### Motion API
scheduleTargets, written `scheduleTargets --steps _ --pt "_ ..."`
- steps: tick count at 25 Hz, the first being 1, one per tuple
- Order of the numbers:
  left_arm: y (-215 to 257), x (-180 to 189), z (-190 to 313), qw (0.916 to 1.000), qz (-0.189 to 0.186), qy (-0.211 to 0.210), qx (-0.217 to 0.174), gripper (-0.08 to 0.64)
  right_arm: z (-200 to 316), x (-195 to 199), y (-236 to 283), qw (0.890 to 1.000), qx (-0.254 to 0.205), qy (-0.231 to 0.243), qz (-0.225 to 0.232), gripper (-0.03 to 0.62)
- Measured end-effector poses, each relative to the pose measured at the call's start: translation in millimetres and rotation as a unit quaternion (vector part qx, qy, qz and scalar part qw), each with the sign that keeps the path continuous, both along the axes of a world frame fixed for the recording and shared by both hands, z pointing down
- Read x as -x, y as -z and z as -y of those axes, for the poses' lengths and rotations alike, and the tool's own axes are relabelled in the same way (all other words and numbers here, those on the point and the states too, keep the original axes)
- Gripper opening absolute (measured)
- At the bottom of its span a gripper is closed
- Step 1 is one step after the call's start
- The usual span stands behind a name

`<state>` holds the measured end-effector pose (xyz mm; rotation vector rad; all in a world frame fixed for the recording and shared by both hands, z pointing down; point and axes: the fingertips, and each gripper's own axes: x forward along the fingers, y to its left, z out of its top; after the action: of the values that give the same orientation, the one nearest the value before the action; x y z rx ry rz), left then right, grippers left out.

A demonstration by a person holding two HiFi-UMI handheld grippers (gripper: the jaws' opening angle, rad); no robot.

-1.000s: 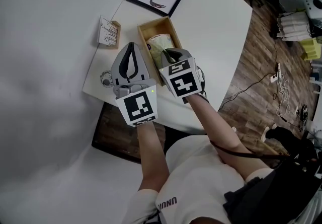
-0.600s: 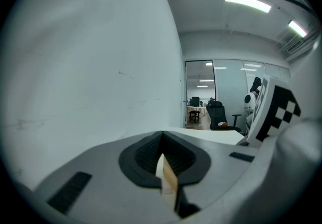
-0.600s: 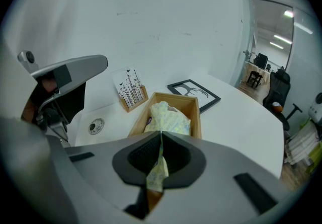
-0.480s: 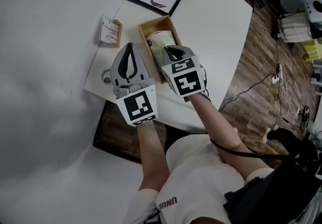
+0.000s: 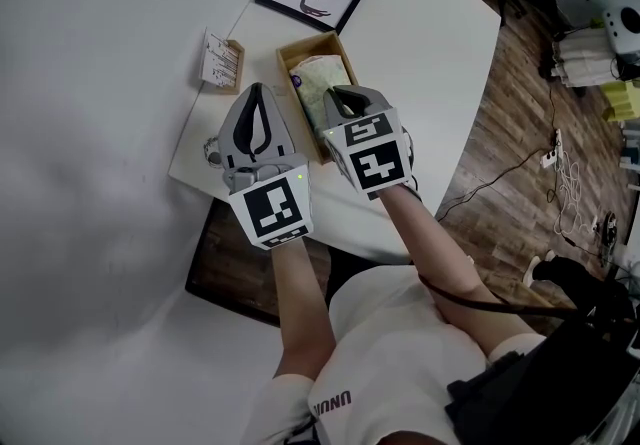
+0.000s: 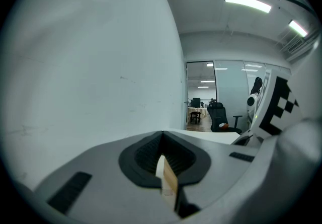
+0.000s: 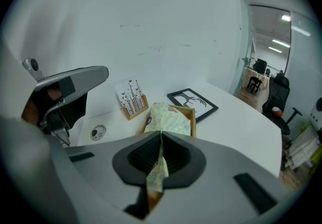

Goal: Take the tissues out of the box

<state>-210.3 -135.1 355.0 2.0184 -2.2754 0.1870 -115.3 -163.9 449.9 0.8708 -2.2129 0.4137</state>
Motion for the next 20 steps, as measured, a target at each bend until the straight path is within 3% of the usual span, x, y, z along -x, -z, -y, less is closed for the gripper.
scheduleTargets --steps 20 --pt "14 -3 -14 0.9995 0.017 0.026 -0.004 0.012 3 -9 30 0.999 -0.038 -0.006 0.034 0.021"
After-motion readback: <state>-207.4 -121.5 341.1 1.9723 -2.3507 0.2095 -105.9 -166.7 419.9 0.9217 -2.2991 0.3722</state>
